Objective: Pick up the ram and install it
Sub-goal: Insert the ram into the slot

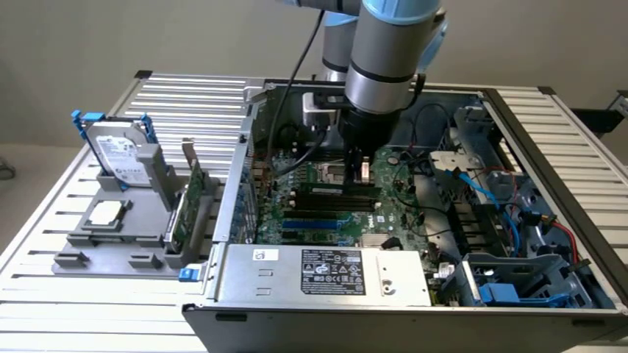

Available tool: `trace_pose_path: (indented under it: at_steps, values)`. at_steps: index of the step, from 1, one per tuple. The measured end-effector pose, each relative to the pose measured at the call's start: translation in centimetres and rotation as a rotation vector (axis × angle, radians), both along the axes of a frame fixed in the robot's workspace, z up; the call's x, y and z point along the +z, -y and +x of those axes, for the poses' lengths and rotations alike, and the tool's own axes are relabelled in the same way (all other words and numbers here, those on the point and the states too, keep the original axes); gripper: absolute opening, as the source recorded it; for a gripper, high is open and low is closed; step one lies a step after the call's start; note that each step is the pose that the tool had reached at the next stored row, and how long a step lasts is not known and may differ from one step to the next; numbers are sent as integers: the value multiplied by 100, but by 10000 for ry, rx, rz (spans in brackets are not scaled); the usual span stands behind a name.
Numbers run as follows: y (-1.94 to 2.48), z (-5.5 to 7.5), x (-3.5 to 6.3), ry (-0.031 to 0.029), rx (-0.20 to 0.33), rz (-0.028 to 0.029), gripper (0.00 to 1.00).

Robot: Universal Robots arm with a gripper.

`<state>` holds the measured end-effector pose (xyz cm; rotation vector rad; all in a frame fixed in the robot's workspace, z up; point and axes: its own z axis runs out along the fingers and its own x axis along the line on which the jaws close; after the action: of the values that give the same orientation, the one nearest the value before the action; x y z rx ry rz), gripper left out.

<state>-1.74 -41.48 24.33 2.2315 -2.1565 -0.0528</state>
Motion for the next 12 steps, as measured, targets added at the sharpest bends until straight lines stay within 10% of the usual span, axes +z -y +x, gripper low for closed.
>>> trace_pose_path:
  at_steps: [12]
  values:
    - [1,-69,-78,1,404,-2,14]
